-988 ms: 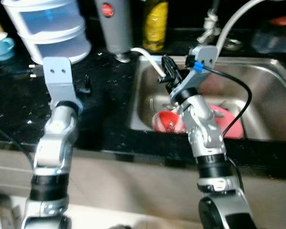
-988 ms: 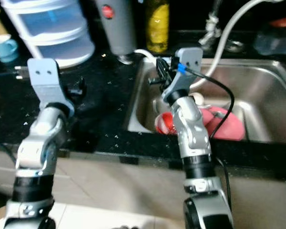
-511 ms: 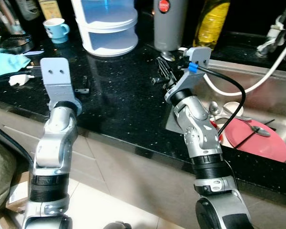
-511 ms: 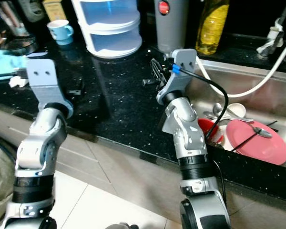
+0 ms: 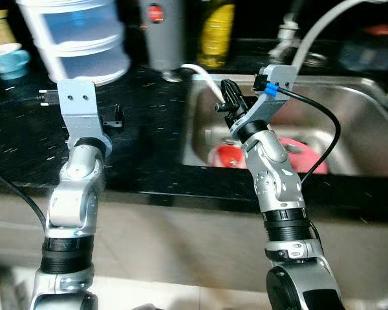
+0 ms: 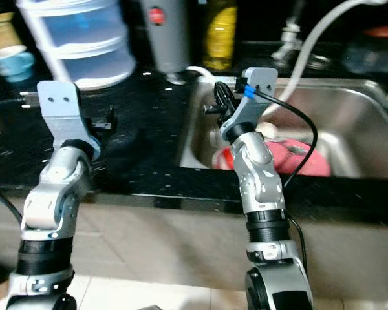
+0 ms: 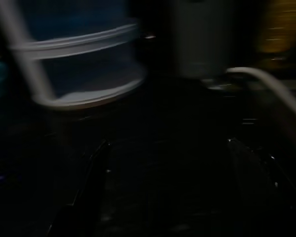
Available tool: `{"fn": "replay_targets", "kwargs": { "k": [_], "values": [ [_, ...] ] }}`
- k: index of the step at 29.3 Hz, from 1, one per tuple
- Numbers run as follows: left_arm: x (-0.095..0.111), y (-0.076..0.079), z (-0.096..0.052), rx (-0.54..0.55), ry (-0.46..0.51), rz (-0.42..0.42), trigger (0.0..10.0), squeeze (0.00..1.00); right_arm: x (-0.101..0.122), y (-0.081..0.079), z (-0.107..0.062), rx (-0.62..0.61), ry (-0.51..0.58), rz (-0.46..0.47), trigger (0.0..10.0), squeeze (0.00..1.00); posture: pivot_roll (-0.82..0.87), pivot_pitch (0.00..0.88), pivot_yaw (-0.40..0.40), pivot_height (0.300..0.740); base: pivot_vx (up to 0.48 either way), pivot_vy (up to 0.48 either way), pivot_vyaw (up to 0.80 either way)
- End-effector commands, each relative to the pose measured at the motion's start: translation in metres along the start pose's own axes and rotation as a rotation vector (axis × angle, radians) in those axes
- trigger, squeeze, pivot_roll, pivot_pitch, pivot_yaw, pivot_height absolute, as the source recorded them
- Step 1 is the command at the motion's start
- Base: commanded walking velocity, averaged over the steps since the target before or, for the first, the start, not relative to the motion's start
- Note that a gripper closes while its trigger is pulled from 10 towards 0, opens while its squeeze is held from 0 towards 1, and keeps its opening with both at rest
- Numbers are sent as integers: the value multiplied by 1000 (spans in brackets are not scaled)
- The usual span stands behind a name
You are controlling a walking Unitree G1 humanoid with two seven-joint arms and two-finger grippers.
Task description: Kitchen organization
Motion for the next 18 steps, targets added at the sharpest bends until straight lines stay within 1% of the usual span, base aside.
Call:
{"fn": "replay_targets", "kwargs": {
  "k": [1,4,11,16,18],
  "values": [
    [-2,0,-1,1,-12,9,10000,0,-3,0,1,-3,-20,7,10000,0,33,0,59,740,0,0,-800],
    [-2,-1,-1,1,-12,8,10000,0,-4,0,1,-4,-20,9,10000,0,33,0,59,740,0,0,-729],
    [-2,-1,-1,5,-11,8,10000,0,-4,-1,2,9,-21,0,10000,0,36,0,55,740,0,0,0],
    [1,-3,-1,18,11,13,10000,0,0,-6,2,37,-1,-23,10000,0,38,0,56,740,0,0,0],
    [6,-4,-1,21,31,14,10000,0,6,-12,3,67,21,-46,10000,0,37,0,57,740,0,0,0]
  ]
}}
Point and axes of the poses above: a point about 5 cm out from each wrist's last joint towards the gripper, its own z axis pointing out of the wrist towards the gripper, its own x axis along the axis of the wrist's last joint, y = z × x, the point moved 1 cm from there along z, pointing out of the wrist towards the gripper, and after that the axes turned 8 degrees about z, right-handed, at the moved point
